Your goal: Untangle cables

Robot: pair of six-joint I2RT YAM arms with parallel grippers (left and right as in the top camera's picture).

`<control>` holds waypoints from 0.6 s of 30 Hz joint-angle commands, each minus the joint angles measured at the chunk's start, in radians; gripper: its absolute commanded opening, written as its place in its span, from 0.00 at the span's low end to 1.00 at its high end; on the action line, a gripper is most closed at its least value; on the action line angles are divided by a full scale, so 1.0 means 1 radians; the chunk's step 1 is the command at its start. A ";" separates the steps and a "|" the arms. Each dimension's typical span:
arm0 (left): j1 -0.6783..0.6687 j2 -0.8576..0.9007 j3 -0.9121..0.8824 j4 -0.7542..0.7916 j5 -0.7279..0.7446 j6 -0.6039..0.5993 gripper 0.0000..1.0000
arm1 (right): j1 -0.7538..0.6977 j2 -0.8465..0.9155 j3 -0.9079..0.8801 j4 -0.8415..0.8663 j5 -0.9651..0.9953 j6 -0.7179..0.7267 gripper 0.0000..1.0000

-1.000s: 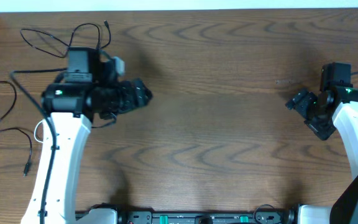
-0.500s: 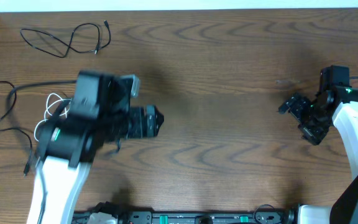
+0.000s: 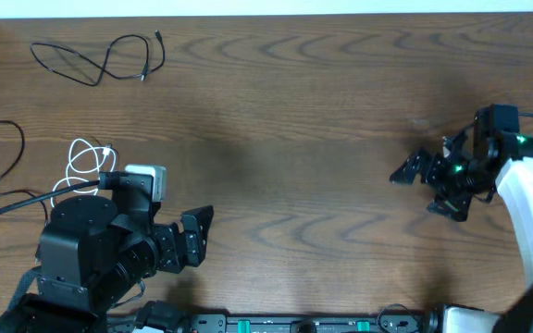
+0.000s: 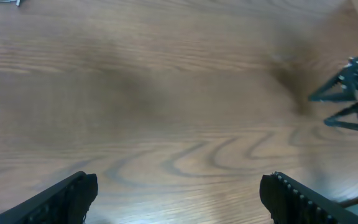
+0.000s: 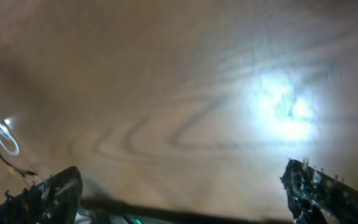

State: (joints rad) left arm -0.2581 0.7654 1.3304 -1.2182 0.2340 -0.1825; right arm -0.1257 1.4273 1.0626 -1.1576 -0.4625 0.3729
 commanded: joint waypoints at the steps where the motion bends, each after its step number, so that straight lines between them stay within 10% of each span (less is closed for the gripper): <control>1: -0.003 0.000 -0.001 0.000 -0.018 0.010 0.89 | 0.050 -0.126 0.000 -0.044 0.070 -0.041 0.99; 18: -0.003 0.005 -0.001 -0.001 -0.018 0.010 0.89 | 0.286 -0.755 0.000 -0.118 0.121 -0.022 0.99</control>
State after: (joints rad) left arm -0.2581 0.7696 1.3304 -1.2194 0.2291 -0.1825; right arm 0.1497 0.7181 1.0630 -1.2716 -0.3584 0.3515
